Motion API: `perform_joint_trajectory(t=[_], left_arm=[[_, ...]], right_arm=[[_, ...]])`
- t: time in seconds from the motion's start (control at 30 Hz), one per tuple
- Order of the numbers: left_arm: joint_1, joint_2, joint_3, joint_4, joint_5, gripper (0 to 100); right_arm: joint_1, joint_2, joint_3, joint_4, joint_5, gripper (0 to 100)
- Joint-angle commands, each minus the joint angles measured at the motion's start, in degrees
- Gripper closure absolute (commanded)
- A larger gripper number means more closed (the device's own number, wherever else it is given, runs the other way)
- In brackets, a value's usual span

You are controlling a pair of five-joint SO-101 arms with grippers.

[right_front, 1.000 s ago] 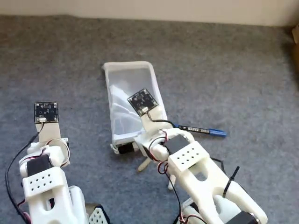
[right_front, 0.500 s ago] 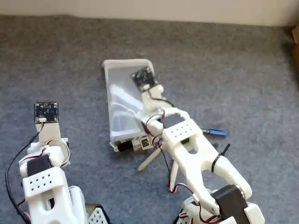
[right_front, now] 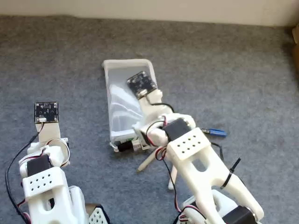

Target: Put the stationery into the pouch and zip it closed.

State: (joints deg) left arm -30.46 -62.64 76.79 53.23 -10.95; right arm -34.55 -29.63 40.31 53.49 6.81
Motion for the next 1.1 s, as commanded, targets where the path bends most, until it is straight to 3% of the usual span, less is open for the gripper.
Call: perform_joint_trajectory(t=[0.0,0.27,0.57,0.9,1.07], left_arm=[[-0.1,-1.1,-0.3,-1.0,0.7,99],[-0.1,-1.1,-0.3,-1.0,0.7,99],[-0.1,-1.1,-0.3,-1.0,0.7,99],[-0.1,-1.1,-0.3,-1.0,0.6,99],[-0.1,-1.1,-0.3,-1.1,0.6,99]], right_arm=[[-2.3,-1.8,0.6,0.4,0.5,99.3],[-1.5,10.9,1.4,-6.1,0.4,99.3],[6.6,21.2,-5.5,-14.5,0.4,99.3],[5.9,5.8,-4.4,-10.0,0.5,97.6],[-0.4,1.5,-3.6,-1.3,4.3,81.4]])
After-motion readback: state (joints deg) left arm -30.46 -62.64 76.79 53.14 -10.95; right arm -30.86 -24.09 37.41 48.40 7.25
